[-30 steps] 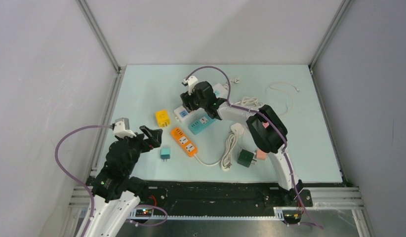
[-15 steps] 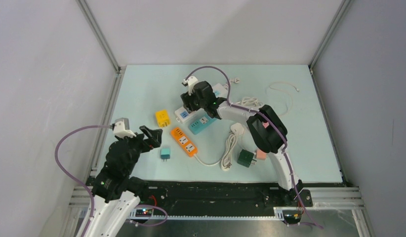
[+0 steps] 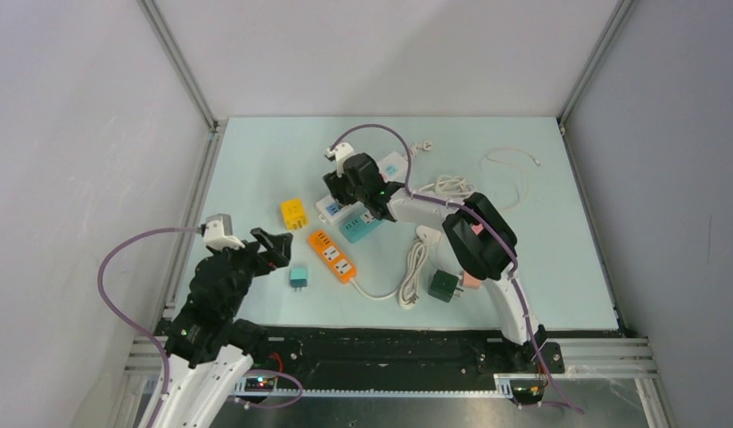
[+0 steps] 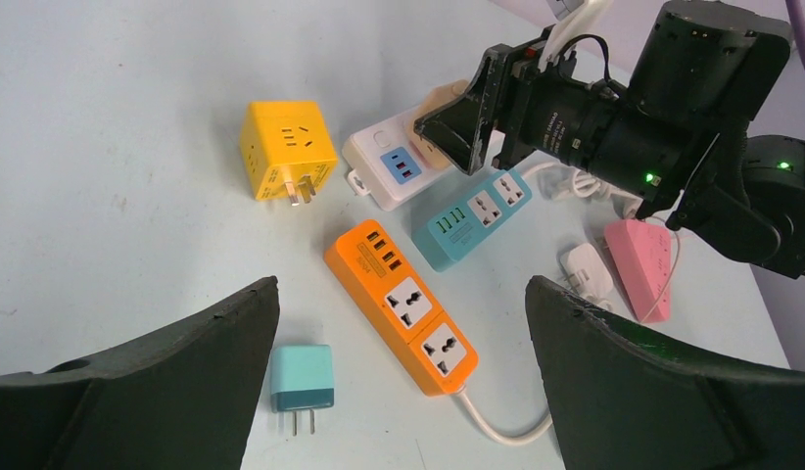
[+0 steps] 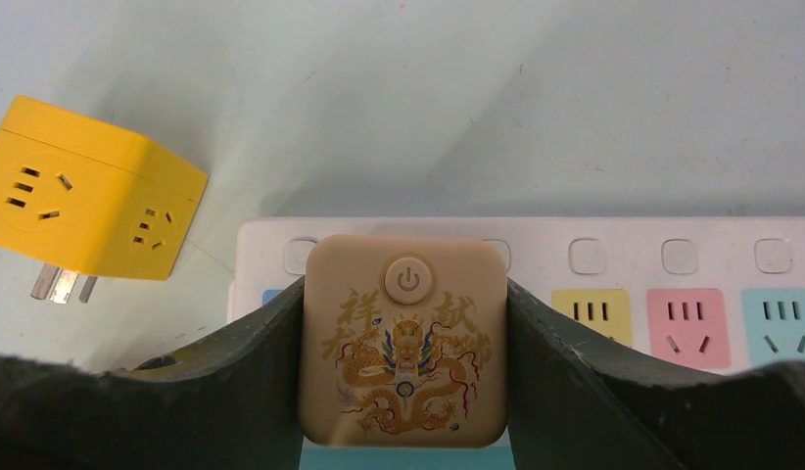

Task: Insert the plug
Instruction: Insert the plug into the socket.

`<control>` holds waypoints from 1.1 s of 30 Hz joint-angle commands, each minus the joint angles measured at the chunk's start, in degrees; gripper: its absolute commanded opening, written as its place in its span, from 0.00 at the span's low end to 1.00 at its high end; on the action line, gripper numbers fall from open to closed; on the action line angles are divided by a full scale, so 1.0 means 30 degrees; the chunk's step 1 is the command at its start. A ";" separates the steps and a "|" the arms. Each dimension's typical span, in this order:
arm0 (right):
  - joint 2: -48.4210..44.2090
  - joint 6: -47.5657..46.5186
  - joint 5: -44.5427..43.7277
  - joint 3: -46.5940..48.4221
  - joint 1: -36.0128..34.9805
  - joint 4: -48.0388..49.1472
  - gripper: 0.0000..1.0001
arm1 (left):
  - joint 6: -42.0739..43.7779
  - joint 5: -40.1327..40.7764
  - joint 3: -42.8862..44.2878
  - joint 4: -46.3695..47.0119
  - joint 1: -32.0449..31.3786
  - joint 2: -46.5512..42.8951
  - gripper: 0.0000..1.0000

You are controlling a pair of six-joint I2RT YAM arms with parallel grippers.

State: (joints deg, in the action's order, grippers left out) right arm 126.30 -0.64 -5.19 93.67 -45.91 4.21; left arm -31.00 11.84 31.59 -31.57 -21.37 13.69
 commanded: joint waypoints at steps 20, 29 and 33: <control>-0.0425 0.1413 -0.0793 -0.0550 -0.0657 -0.2034 0.27 | 0.0107 0.0153 -0.0215 -0.0071 0.0089 -0.0315 1.00; 0.0498 0.2516 -0.0837 -0.1062 -0.0957 -0.1979 0.24 | 0.0202 0.0089 -0.0088 -0.0068 0.0085 0.0133 1.00; 0.1127 0.2232 -0.1209 -0.0617 -0.1006 -0.2595 0.25 | 0.0209 0.0115 -0.0109 -0.0071 0.0065 0.0159 1.00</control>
State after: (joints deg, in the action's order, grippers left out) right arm 125.36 4.08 -9.30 91.85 -46.98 4.80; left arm -31.00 11.86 31.59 -32.34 -21.37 13.63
